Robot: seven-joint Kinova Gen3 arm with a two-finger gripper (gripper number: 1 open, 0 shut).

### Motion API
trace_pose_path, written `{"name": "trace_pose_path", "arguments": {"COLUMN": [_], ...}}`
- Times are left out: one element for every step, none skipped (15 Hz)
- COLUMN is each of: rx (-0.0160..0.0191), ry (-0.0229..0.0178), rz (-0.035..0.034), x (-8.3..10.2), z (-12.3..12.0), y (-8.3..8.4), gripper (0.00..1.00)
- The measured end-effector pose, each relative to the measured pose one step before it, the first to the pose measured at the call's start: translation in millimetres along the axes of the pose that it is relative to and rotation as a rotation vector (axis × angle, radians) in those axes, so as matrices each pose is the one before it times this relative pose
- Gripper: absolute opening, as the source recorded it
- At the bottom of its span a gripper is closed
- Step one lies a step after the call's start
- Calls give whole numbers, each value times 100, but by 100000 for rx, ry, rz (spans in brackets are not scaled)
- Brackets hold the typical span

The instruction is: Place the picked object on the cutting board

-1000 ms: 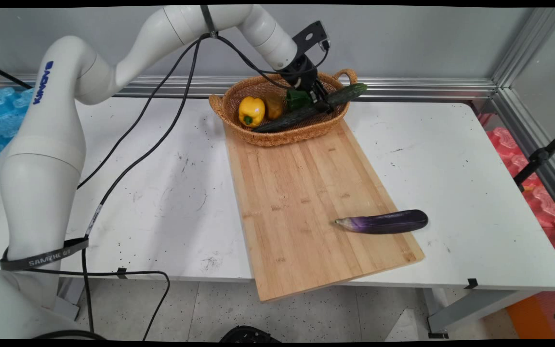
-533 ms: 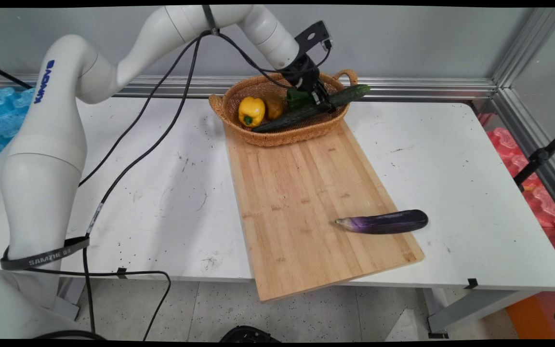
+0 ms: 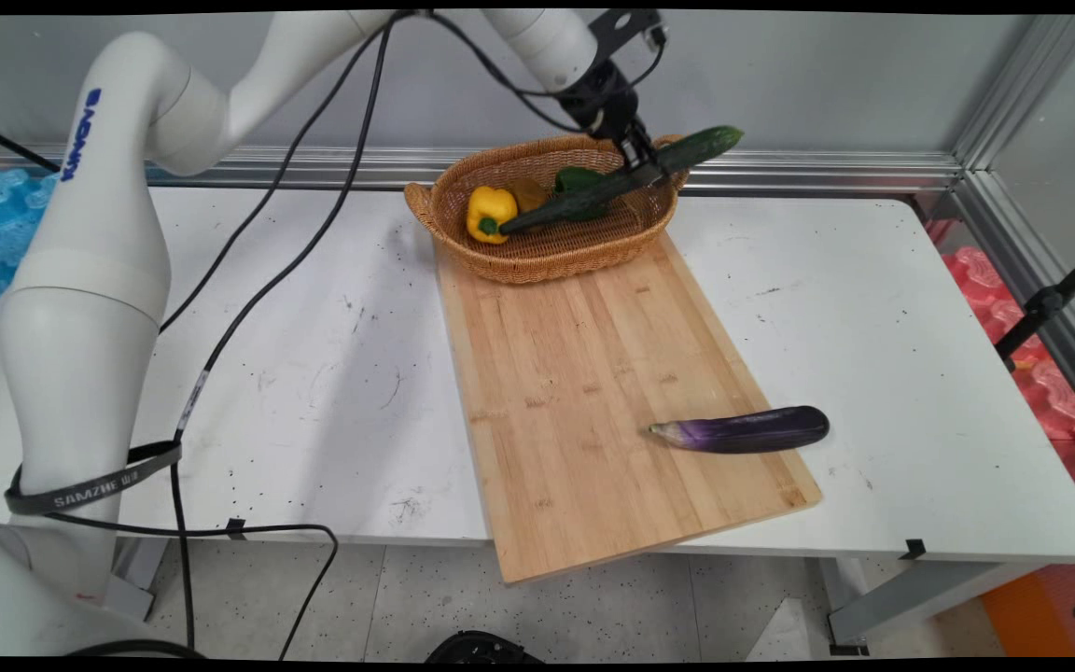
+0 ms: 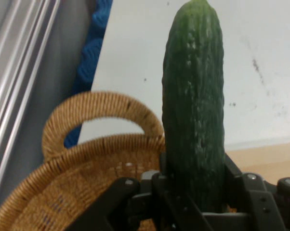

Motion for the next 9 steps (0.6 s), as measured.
{"name": "trace_pose_path", "arguments": {"rx": [174, 71, -46, -189, -289, -336, -681, -878, -722], "ry": [40, -70, -172, -333, -376, -309, -294, -377, -363], "rz": [10, -183, -146, 18, -77, -231, -335, -751, -388], "x": [817, 1113, 825, 966, 954, 766, 845, 697, 436], "z": [-445, -511, -327, -320, -283, -213, -207, -174, -67], "y": [255, 471, 421, 604, 700, 611, 825, 868, 685], "gripper": [0, 0, 0, 0, 0, 0, 0, 0, 0]}}
